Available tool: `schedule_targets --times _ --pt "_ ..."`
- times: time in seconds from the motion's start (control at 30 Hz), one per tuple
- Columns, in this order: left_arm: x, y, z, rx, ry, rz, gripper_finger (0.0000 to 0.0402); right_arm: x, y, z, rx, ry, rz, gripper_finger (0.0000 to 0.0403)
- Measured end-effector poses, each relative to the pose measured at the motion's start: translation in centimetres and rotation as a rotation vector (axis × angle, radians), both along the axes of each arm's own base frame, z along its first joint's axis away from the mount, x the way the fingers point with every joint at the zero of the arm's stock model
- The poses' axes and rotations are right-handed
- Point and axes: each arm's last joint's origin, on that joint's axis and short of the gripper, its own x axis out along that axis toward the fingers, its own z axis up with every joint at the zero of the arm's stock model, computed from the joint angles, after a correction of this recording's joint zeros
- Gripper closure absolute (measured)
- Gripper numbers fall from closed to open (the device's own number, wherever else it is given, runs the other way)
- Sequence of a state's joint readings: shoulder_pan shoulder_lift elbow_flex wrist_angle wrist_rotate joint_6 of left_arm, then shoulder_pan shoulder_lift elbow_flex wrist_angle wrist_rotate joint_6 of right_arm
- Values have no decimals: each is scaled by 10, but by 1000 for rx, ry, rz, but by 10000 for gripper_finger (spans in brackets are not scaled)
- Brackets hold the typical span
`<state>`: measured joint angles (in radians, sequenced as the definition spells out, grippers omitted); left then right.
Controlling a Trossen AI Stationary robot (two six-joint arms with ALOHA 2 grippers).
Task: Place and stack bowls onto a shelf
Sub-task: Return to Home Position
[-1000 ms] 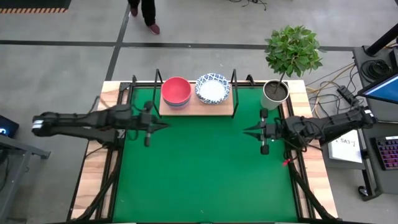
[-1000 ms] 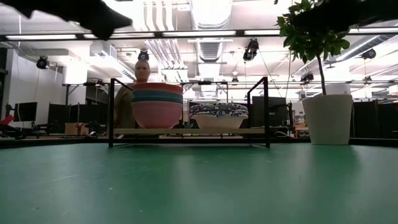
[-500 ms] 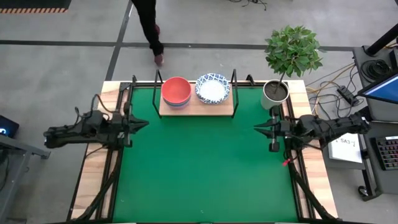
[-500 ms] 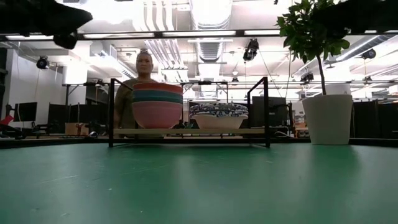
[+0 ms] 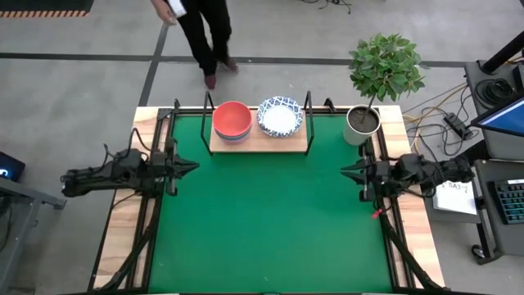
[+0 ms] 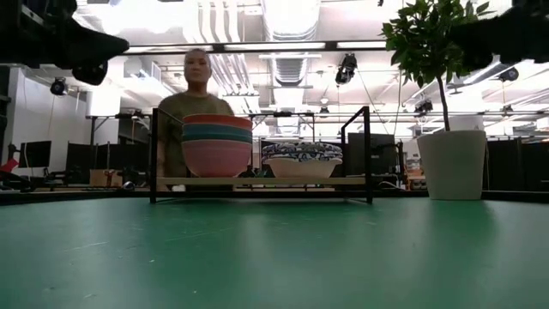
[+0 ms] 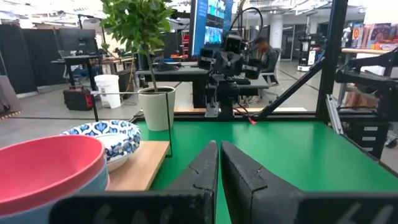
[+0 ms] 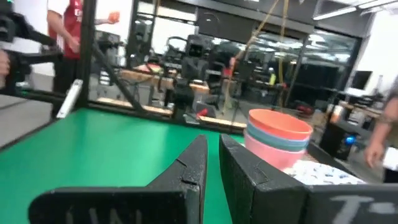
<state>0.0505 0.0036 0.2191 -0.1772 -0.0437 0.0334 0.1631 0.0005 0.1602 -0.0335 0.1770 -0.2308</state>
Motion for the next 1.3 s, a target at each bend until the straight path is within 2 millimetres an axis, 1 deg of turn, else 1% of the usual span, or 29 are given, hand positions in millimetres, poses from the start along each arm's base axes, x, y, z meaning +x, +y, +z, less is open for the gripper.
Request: schedule_targets --times 0.1,0.2,0.27,0.37,0.43,0.63,0.7,0.8,0.9,1.3 --pt "3 0 -6 -1 -21 -2 401 2 1 -2 2 6 28 370" --pt "9 -1 -17 -4 -36 -35 402 3 1 -9 24 19 31 370" --pt "13 -1 -27 -14 -52 -65 402 6 2 -18 30 32 41 370" --pt "18 -2 -44 -21 -66 -97 401 10 4 -29 46 -3 75 370" --pt "18 -2 -46 -45 -33 -100 402 12 4 -37 65 20 93 370" --pt "19 -1 -47 -49 -27 -72 402 12 4 -42 75 69 74 369" --pt "19 0 -48 -62 -18 -28 401 13 4 -43 15 86 64 369" --pt "19 3 -49 -36 -7 57 402 14 4 -45 -129 99 39 369" --pt "19 4 -49 -22 -1 88 402 15 4 -46 -205 110 32 369" --pt "20 4 -50 -20 6 88 402 15 4 -46 -212 116 31 369"
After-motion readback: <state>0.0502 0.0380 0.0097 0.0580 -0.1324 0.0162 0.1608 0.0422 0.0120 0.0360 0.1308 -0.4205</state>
